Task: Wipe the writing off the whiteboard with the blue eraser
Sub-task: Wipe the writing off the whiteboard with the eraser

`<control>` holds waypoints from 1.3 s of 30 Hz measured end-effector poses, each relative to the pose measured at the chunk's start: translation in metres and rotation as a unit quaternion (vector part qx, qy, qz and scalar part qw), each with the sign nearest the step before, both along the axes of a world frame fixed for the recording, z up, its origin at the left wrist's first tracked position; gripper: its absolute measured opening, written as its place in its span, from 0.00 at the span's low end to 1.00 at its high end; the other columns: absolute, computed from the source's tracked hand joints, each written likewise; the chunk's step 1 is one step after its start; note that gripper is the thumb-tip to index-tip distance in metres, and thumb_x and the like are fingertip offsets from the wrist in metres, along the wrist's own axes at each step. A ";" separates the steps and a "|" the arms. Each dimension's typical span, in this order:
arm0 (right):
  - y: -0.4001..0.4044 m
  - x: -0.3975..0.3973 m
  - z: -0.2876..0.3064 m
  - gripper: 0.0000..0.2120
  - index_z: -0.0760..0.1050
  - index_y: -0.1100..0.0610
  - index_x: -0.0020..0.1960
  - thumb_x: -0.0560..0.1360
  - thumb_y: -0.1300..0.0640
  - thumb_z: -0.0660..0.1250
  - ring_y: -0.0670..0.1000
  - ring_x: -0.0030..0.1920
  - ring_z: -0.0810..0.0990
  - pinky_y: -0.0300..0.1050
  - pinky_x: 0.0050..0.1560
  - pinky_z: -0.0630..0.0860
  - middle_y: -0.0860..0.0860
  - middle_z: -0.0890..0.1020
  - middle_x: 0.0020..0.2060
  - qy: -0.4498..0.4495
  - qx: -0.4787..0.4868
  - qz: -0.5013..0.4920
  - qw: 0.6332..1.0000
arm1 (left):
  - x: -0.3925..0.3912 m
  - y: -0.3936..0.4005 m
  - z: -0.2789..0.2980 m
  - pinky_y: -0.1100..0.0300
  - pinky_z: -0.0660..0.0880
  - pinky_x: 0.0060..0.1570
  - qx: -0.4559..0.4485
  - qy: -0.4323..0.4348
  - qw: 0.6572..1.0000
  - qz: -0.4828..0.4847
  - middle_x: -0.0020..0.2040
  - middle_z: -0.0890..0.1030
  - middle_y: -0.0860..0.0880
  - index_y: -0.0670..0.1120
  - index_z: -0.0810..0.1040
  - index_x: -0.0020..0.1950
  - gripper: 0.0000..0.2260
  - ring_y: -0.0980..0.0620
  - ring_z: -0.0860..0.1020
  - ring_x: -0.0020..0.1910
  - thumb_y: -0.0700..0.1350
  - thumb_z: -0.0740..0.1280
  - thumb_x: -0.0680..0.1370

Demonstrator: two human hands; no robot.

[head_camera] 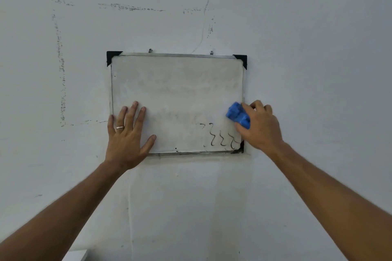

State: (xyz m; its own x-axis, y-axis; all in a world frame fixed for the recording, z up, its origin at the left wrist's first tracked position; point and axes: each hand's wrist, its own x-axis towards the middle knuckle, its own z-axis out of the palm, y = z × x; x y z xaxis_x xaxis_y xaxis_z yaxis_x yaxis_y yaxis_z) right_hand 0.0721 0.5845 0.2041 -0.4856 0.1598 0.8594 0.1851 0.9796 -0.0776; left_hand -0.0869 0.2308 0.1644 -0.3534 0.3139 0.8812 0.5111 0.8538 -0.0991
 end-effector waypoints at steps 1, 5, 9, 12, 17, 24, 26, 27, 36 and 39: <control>-0.001 0.002 -0.004 0.27 0.70 0.53 0.70 0.73 0.45 0.69 0.57 0.52 0.72 0.55 0.43 0.78 0.53 0.74 0.55 -0.009 0.016 0.001 1.000 | -0.001 0.001 -0.001 0.36 0.45 0.77 0.004 0.002 1.000 -0.002 0.84 0.49 0.47 0.48 0.52 0.83 0.38 0.41 0.47 0.82 0.64 0.56 0.78; 0.009 0.012 -0.024 0.28 0.71 0.50 0.71 0.73 0.44 0.70 0.58 0.54 0.73 0.55 0.47 0.75 0.52 0.75 0.58 -0.100 0.141 -0.003 0.985 | -0.002 0.002 -0.004 0.35 0.44 0.77 0.002 0.003 1.000 0.000 0.84 0.48 0.46 0.47 0.52 0.83 0.39 0.42 0.45 0.82 0.64 0.57 0.78; 0.017 0.015 0.007 0.27 0.71 0.50 0.70 0.72 0.48 0.71 0.59 0.54 0.72 0.56 0.48 0.74 0.53 0.75 0.57 -0.062 0.088 -0.037 0.994 | -0.003 0.000 -0.003 0.35 0.45 0.77 -0.010 0.009 1.000 0.006 0.84 0.47 0.46 0.47 0.51 0.83 0.39 0.42 0.45 0.82 0.64 0.57 0.78; 0.016 0.015 -0.025 0.26 0.74 0.50 0.67 0.70 0.49 0.73 0.58 0.50 0.74 0.55 0.44 0.74 0.52 0.76 0.54 -0.120 0.197 -0.033 0.972 | -0.003 -0.001 -0.002 0.35 0.45 0.77 -0.015 0.009 1.000 0.007 0.84 0.48 0.46 0.47 0.52 0.83 0.39 0.42 0.46 0.82 0.64 0.57 0.78; 0.021 0.017 -0.009 0.25 0.75 0.50 0.65 0.69 0.49 0.74 0.58 0.49 0.74 0.55 0.43 0.74 0.52 0.77 0.53 -0.093 0.151 -0.051 0.983 | -0.005 0.000 -0.002 0.35 0.46 0.77 -0.012 0.017 1.000 0.009 0.84 0.49 0.46 0.47 0.52 0.83 0.39 0.41 0.47 0.82 0.65 0.57 0.78; 0.022 0.016 -0.025 0.26 0.76 0.50 0.64 0.67 0.49 0.75 0.59 0.46 0.74 0.54 0.41 0.74 0.53 0.78 0.51 -0.100 0.178 -0.042 0.978 | -0.005 0.000 -0.004 0.35 0.45 0.77 -0.008 0.016 1.000 0.006 0.84 0.49 0.46 0.47 0.52 0.83 0.39 0.42 0.46 0.82 0.65 0.56 0.78; 0.014 0.012 -0.027 0.26 0.76 0.50 0.64 0.67 0.49 0.74 0.58 0.46 0.73 0.53 0.41 0.73 0.53 0.77 0.51 -0.089 0.154 -0.040 0.983 | -0.005 0.000 -0.004 0.35 0.45 0.77 -0.006 0.017 1.000 0.008 0.84 0.48 0.46 0.47 0.52 0.83 0.39 0.42 0.46 0.82 0.65 0.56 0.78; 0.010 0.010 -0.033 0.26 0.75 0.50 0.64 0.67 0.49 0.74 0.58 0.46 0.73 0.53 0.41 0.73 0.53 0.77 0.51 -0.099 0.180 -0.033 0.978 | -0.005 -0.001 -0.003 0.35 0.46 0.77 -0.008 0.016 1.000 0.009 0.84 0.48 0.46 0.47 0.52 0.83 0.39 0.42 0.46 0.82 0.65 0.56 0.78; 0.011 0.009 -0.040 0.25 0.75 0.48 0.65 0.69 0.48 0.73 0.57 0.48 0.73 0.54 0.44 0.74 0.52 0.77 0.53 -0.121 0.204 -0.013 0.971 | -0.006 -0.002 -0.004 0.35 0.46 0.77 -0.012 0.014 1.000 0.011 0.84 0.48 0.47 0.47 0.51 0.83 0.39 0.42 0.46 0.82 0.65 0.55 0.78; 0.014 0.013 -0.028 0.26 0.76 0.48 0.65 0.68 0.50 0.74 0.58 0.49 0.73 0.55 0.44 0.73 0.51 0.77 0.52 -0.060 0.099 -0.017 0.993 | -0.006 -0.002 -0.003 0.35 0.46 0.77 -0.015 0.011 1.000 0.012 0.84 0.47 0.47 0.48 0.50 0.83 0.39 0.42 0.45 0.82 0.65 0.55 0.78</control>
State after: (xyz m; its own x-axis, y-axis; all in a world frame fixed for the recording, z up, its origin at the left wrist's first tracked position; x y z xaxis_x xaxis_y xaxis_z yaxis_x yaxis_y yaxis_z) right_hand 0.0848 0.5988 0.1759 -0.5841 0.0110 0.8116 0.2146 0.9664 0.1414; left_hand -0.0928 0.2289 0.1610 -0.3426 0.3310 0.8792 0.4874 0.8627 -0.1349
